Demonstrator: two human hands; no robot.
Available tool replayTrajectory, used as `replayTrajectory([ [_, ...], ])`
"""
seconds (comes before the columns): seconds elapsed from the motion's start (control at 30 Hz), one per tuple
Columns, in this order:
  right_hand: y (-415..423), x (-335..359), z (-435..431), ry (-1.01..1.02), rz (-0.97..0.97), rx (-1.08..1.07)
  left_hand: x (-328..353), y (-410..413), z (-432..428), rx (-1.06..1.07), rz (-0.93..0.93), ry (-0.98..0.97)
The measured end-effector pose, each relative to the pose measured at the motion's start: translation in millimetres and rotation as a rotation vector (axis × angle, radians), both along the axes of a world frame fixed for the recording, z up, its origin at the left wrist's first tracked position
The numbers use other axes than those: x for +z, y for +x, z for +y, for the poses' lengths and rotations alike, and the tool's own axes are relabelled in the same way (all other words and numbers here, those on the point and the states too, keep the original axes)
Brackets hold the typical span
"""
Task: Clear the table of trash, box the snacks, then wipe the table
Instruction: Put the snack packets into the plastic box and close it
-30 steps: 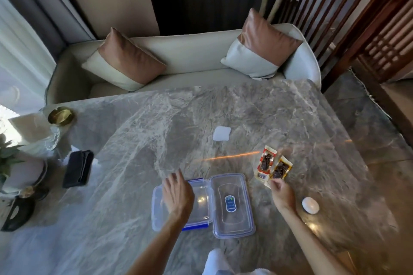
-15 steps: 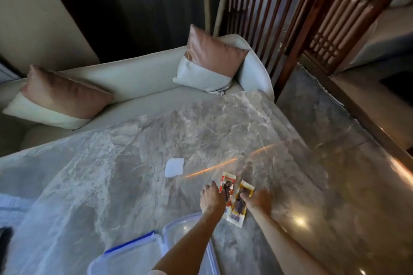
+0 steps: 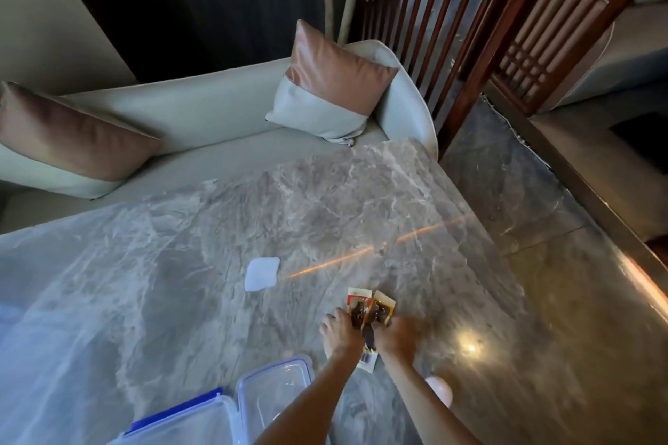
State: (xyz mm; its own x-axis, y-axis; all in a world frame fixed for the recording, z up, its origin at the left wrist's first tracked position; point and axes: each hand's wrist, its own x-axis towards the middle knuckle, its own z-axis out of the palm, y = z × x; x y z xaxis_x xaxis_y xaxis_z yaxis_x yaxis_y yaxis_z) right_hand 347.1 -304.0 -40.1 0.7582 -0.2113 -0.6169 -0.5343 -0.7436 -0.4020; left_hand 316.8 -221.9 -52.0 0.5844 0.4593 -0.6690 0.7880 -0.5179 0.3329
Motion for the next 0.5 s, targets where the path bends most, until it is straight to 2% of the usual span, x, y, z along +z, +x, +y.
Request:
replayTrajectory([
  [0.13, 1, -13, 0, 0.088, 0.003, -0.045, -2, -1, 5, 0.068, -0.017, -0.062],
  [0.23, 2, -11, -5, 0.21, -0.015, -0.155, 3, 0, 11, 0.122, -0.032, -0.142],
  [0.37, 5, -1, -17, 0.444, 0.053, -0.237, 14, 0, 25, 0.279, -0.181, -0.358],
  [0.5, 8, 22, -17, 0.715, 0.173, -0.292, 38, -9, 46, 0.395, -0.34, -0.422],
])
